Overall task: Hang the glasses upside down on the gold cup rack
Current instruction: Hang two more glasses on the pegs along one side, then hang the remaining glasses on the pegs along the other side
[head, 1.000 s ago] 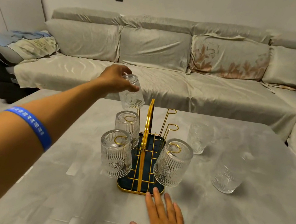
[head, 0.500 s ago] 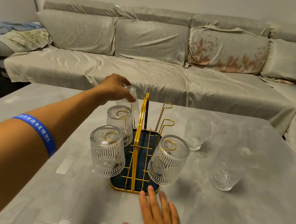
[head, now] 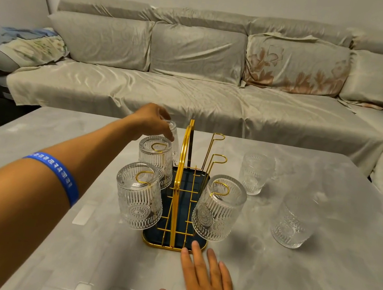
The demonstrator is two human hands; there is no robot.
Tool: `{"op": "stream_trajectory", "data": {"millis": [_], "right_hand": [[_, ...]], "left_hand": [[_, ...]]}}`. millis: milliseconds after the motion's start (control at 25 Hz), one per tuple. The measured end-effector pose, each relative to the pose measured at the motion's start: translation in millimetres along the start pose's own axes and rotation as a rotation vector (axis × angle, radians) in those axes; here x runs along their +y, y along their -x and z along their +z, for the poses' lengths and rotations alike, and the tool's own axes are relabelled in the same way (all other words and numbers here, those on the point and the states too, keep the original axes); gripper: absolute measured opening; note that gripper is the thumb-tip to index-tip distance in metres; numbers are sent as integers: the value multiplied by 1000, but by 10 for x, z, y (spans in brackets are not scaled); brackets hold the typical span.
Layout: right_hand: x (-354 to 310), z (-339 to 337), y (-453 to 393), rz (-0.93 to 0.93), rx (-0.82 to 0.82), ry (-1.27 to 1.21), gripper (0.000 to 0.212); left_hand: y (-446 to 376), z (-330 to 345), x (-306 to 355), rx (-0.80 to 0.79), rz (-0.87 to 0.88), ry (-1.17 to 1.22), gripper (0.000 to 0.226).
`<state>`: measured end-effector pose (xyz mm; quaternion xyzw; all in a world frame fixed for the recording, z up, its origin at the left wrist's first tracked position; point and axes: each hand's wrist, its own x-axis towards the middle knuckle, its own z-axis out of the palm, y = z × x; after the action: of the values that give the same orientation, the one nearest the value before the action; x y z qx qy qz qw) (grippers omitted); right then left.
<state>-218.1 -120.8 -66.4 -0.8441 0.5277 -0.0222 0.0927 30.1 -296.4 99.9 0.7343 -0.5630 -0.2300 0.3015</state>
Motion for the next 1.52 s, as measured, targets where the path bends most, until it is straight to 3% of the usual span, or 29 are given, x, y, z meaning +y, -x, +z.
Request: {"op": "stream_trajectory", "data": {"millis": [240,360,400,480,560,600,680,760,880,960,1080,1160,1240,1360,1520], "right_hand": [[-43,-28,68,-33,-27,58,86],[7,-92,91,-8,-69,-5,85],[29,-85,87,-28,-47,-24,85],[54,2,108,-75,-27,-59,83],[79,90,144,-73,-1,-92,82],[80,105,161,-66,35,-106,81],[69,105,212,-91,98,-131,77],[72,83,282,-116,176,-193,64],[135,16,376,81,493,-716,20],[361,-103,325,370,714,-1073,25],[956,-387,104,609,900,-1023,56],[1336,-563,-74,676,812,-914,81],[1555,-609,-222,668,590,-902,96],[1657,-562,-336,678,405,-774,87],[1673,-636,-407,636,442,-904,77]], "left_hand": [[29,19,-10,-19,-14,34,71],[155,-37,-37,-27,-51,236,72],[246,-81,-64,33,-78,352,67],[529,-119,-218,297,-133,547,49],[1029,24,-531,542,-195,538,37],[1318,181,-729,572,-211,477,36],[1884,567,-1094,469,-204,286,40],[2298,959,-1287,264,-148,-6,53],[2527,1353,-1303,65,32,-420,74],[2532,1443,-1262,39,77,-494,76],[2536,1469,-1261,31,67,-536,75],[2534,1463,-1269,19,65,-540,76],[2533,1466,-1247,4,64,-539,76],[2522,1462,-1230,-17,82,-552,77],[2524,1459,-1241,-15,72,-564,80]]}}
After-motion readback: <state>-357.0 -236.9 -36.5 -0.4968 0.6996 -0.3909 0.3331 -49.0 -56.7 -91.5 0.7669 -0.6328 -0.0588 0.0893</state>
